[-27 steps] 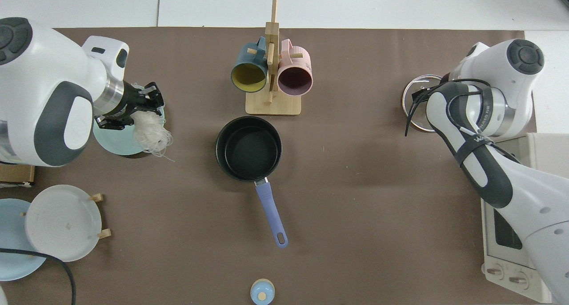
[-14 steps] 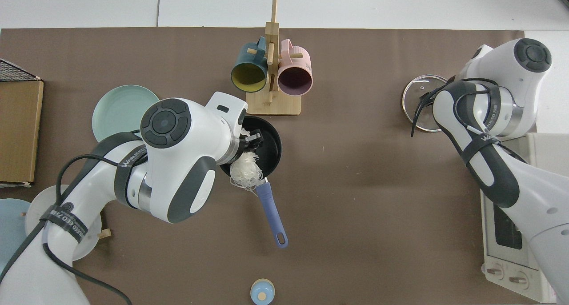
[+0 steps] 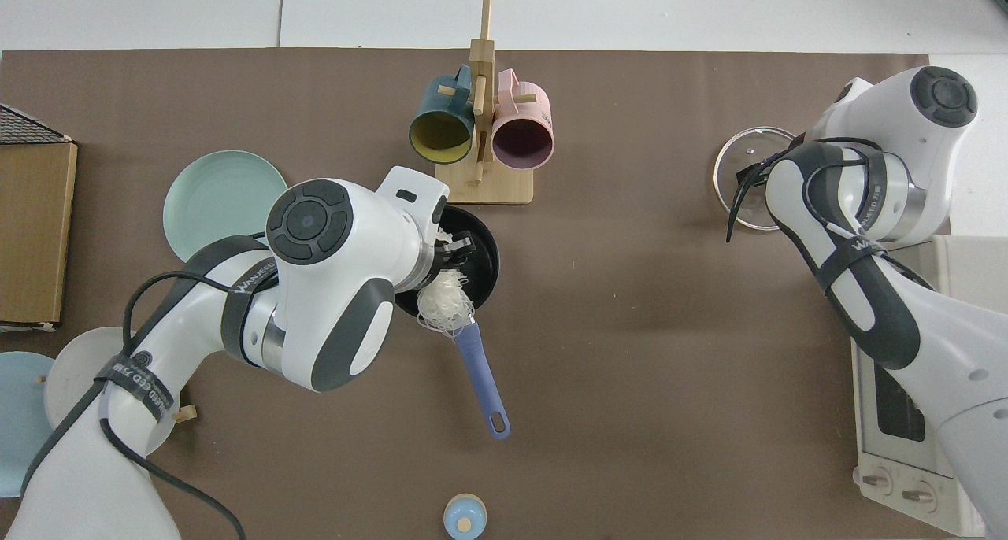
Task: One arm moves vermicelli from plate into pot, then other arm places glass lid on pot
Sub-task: 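Release the vermicelli into the saucepan while the right gripper lifts the lid, then withdraw the left gripper while the right gripper carries the lid toward the saucepan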
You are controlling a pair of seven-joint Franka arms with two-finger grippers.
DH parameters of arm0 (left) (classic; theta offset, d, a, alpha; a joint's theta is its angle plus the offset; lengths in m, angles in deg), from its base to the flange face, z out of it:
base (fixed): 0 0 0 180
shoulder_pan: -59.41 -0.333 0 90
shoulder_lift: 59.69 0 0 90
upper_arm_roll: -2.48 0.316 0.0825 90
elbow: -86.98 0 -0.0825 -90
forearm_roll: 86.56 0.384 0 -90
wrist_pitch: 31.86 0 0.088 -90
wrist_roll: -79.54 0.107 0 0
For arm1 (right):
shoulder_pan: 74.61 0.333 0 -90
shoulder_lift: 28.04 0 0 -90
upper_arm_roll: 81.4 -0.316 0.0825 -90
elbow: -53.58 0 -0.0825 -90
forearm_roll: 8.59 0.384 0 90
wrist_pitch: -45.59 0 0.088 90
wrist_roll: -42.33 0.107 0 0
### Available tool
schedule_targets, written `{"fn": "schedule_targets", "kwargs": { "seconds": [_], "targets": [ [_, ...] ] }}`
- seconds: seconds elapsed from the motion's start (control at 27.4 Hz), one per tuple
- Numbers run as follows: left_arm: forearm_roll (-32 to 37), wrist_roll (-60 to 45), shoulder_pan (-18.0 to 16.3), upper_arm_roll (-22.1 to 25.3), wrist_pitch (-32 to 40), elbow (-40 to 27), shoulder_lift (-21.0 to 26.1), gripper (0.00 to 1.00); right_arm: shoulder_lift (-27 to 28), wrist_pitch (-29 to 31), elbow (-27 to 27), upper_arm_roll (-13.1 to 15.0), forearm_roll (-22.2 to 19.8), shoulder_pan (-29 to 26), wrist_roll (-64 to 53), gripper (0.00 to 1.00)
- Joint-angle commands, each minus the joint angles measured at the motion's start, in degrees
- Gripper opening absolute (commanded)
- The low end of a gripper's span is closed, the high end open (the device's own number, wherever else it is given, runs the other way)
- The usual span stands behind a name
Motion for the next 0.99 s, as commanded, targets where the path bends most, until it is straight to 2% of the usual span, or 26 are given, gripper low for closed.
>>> {"fn": "schedule_targets", "kwargs": {
  "seconds": [0.0,0.15,0.18,0.29,0.44,0.51,0.73,0.95],
  "targets": [
    [2.65,-3.67,1.08,0.49,-2.93,-0.47,0.97,0.0,-3.91,-3.28,0.0,0.04,1.69,0.09,-1.28,0.0],
    [5.55,-4.9,1.08,0.49,-3.63,-0.47,1.94,0.0,-6.02,-4.86,0.0,-0.04,1.43,0.26,-1.19,0.0],
    [5.82,-4.9,1.08,0.49,-3.63,-0.56,2.03,0.03,-6.55,-5.57,0.0,-0.04,1.6,0.26,-1.1,0.0],
    [5.91,-4.82,0.91,0.49,-3.72,-0.56,2.11,0.34,-7.96,-7.59,-0.17,-0.13,1.6,0.96,-0.75,0.0],
    [6.0,-4.82,0.55,0.57,-3.72,-0.47,2.55,0.85,-10.24,-10.49,-0.61,-0.22,0.9,1.67,2.06,0.0],
    [6.0,-4.82,0.55,0.66,-3.54,0.14,2.73,0.99,-11.12,-11.98,-0.7,-0.13,0.64,2.37,3.29,0.0],
    [6.0,-4.29,0.29,1.89,0.13,1.89,1.15,1.0,-13.23,-15.15,-1.05,-0.13,0.38,2.81,4.0,0.0],
    [5.74,-2.36,0.2,4.17,14.19,11.11,-1.4,1.0,-16.04,-15.59,-3.68,-0.13,0.37,2.81,4.0,0.0]
  ]
}}
